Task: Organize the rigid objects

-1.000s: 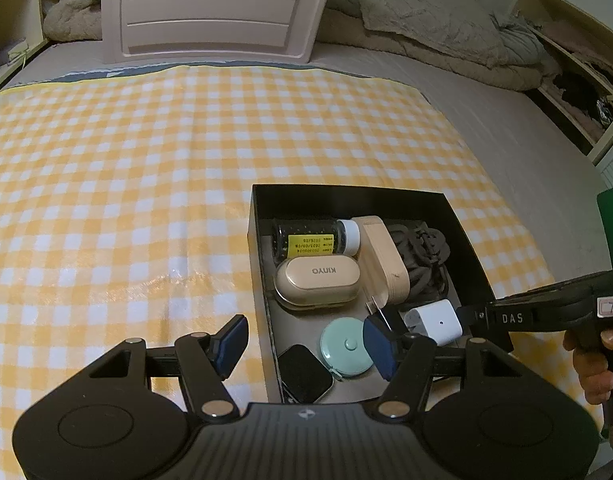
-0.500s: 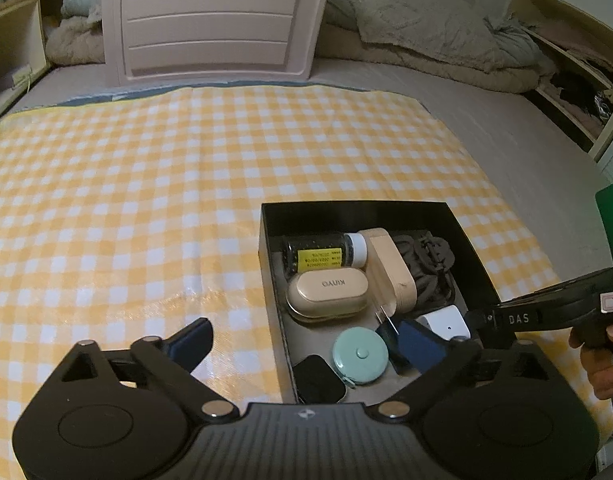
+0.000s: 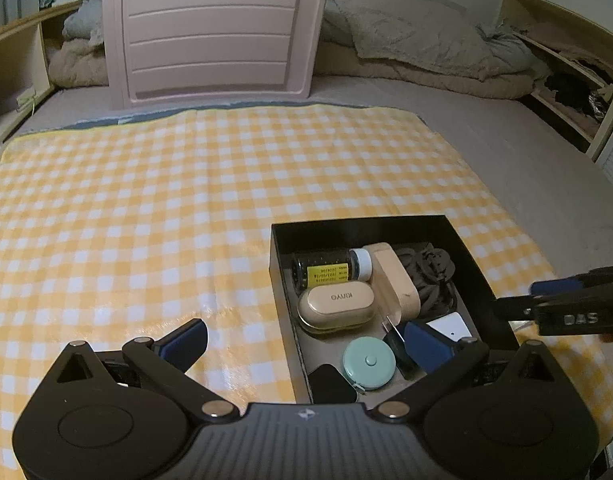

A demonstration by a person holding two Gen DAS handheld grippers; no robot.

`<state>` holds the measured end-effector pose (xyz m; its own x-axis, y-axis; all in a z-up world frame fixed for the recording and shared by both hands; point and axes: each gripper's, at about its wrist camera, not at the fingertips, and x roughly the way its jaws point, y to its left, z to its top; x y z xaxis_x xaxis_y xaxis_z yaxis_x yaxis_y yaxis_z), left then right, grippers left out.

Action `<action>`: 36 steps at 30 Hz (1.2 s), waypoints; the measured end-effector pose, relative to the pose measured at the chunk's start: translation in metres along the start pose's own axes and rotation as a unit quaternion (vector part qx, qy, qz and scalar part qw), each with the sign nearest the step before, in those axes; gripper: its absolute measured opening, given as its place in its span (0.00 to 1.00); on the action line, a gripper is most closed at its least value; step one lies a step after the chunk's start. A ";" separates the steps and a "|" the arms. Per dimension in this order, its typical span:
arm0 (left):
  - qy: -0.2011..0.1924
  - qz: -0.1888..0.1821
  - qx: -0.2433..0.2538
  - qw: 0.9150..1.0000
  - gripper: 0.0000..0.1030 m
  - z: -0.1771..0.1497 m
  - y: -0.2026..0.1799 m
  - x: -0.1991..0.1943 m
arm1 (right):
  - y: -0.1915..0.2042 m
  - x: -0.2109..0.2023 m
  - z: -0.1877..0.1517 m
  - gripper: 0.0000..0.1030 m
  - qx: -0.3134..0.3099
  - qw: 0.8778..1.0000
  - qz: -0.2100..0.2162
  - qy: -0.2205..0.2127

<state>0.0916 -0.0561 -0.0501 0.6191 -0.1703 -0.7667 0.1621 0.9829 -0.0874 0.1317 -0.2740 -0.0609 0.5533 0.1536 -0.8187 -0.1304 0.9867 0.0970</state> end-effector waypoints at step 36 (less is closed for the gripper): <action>-0.097 0.029 0.026 0.994 1.00 -0.077 -0.011 -0.076 | 0.023 -0.085 -0.095 1.00 0.004 0.989 -0.035 -0.146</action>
<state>-0.0165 -0.0488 -0.0396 0.7648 -0.1291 -0.6312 0.1580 0.9874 -0.0106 0.0034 -0.2689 -0.0434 0.7741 0.0930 -0.6262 -0.0772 0.9956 0.0523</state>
